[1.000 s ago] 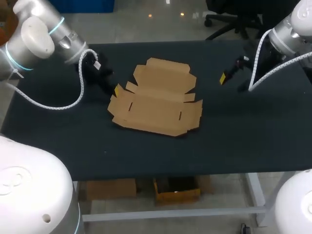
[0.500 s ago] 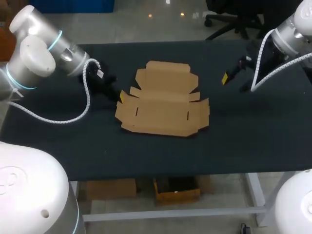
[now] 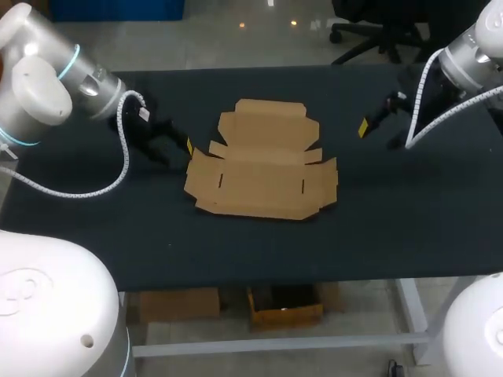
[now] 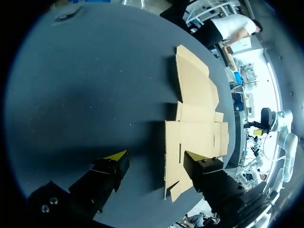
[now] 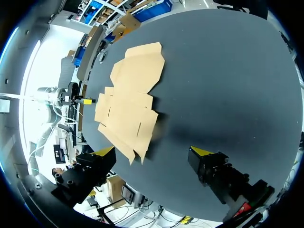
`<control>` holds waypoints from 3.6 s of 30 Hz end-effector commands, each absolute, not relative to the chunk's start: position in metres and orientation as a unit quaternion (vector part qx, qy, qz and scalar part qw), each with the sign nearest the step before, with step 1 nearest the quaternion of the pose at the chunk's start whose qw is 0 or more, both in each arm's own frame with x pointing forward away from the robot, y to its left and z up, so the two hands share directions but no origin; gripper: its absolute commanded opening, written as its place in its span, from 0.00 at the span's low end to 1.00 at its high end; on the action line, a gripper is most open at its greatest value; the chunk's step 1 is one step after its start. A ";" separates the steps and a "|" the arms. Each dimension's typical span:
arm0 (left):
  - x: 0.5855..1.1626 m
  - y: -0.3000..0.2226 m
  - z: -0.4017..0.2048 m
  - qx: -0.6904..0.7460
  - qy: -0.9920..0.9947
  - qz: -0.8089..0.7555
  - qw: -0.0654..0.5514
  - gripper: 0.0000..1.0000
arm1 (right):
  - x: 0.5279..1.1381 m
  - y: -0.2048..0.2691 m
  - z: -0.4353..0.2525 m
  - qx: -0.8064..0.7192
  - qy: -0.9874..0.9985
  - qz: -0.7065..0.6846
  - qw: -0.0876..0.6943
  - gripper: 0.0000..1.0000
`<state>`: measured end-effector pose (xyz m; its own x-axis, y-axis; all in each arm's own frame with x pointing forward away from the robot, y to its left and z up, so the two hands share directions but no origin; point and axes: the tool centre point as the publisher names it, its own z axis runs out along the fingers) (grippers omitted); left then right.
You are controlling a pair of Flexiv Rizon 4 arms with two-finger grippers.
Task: Assemble the packaging by folding the flat box into shape, placing the metal phone stand inside, and closing the box properly
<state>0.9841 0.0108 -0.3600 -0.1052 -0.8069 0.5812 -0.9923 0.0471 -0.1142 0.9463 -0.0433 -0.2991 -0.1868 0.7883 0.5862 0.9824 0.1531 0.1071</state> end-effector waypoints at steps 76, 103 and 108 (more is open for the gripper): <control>0.878 -0.043 -0.386 0.673 -0.659 0.286 0.175 0.00 | 0.907 -0.066 -0.310 -0.577 -0.742 -0.259 0.221 1.00; 0.879 -0.034 -0.380 0.656 -0.674 0.283 0.189 1.00 | 0.911 -0.062 -0.311 -0.578 -0.742 -0.255 0.224 1.00; 0.887 -0.020 -0.361 0.641 -0.690 0.283 0.181 1.00 | 0.912 -0.060 -0.307 -0.580 -0.741 -0.255 0.222 1.00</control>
